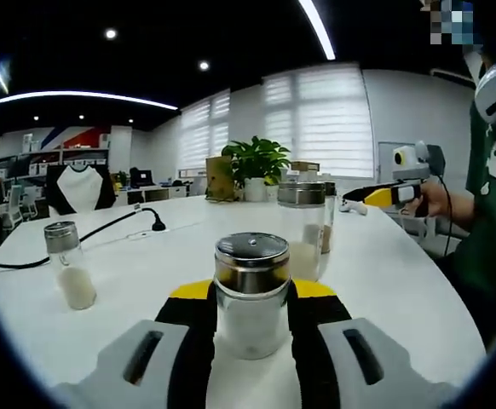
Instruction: Rotate the seasoning bottle until the label or dispensing opening points toward the visible target arrow and the bottle remains upright within the marked orientation range
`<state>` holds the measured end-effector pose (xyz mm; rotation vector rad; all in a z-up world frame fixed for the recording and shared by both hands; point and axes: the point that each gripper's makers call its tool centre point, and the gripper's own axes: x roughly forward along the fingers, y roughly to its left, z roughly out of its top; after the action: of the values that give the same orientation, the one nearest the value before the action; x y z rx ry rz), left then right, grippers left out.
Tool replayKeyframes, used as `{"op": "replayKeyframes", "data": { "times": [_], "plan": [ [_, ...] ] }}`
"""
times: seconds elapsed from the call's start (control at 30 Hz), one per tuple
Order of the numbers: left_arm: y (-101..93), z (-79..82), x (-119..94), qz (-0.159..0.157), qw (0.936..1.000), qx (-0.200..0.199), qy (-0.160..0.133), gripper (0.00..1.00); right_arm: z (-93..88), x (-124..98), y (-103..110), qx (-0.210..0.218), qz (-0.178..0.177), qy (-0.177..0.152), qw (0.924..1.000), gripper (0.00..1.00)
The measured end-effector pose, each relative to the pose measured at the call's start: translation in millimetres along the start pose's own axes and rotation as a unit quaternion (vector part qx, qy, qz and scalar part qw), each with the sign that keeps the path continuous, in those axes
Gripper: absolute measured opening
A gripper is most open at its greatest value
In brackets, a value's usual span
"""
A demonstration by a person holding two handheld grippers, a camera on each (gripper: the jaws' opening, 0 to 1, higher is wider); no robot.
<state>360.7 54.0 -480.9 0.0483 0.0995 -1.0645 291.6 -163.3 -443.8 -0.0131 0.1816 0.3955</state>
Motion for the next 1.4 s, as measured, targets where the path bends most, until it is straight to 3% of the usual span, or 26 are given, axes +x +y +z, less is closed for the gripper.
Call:
{"op": "replayKeyframes", "data": {
  "times": [0.37,0.67,0.8,0.87,0.93,1.07,1.13,1.17,1.3,1.4],
  "plan": [
    [-3.0,0.3,-0.6,-0.042,0.9991,0.006,0.007,0.34,-0.8,0.6,-1.3,0.004,0.001,0.000,1.0000,0.65],
    [-3.4,0.8,-0.9,-0.037,0.9992,0.008,0.012,0.35,-1.8,1.1,-0.7,0.007,0.003,0.001,1.0000,0.65],
    [-3.6,0.5,-4.0,-0.018,0.9991,0.029,0.023,0.43,-1.5,1.5,-0.2,0.007,0.004,0.001,1.0000,0.65],
    [-5.8,2.8,-5.4,-0.012,0.9997,0.010,0.021,0.46,-1.7,2.4,0.6,0.007,0.005,0.001,1.0000,0.65],
    [2.5,0.1,-7.8,0.026,0.9990,0.009,0.035,0.55,-2.0,3.4,2.1,0.009,0.007,0.001,0.9999,0.65],
    [4.7,5.8,-13.2,0.075,0.9967,-0.006,0.030,0.55,-2.3,3.0,3.1,0.008,0.008,0.001,0.9999,0.65],
    [2.6,4.5,-16.5,0.104,0.9931,0.006,0.054,0.60,-3.3,2.4,2.0,0.010,0.007,0.002,0.9999,0.65],
    [1.4,7.4,-16.1,0.113,0.9923,0.009,0.049,0.62,-3.8,2.2,1.4,0.010,0.006,0.002,0.9999,0.65],
    [-6.4,9.2,-16.8,0.142,0.9888,-0.005,0.045,0.61,-4.6,2.0,0.4,0.012,0.005,0.003,0.9999,0.65],
    [-7.1,4.6,-18.5,0.186,0.9805,-0.010,0.061,0.61,-4.5,2.3,1.0,0.011,0.006,0.003,0.9999,0.65]
  ]
}}
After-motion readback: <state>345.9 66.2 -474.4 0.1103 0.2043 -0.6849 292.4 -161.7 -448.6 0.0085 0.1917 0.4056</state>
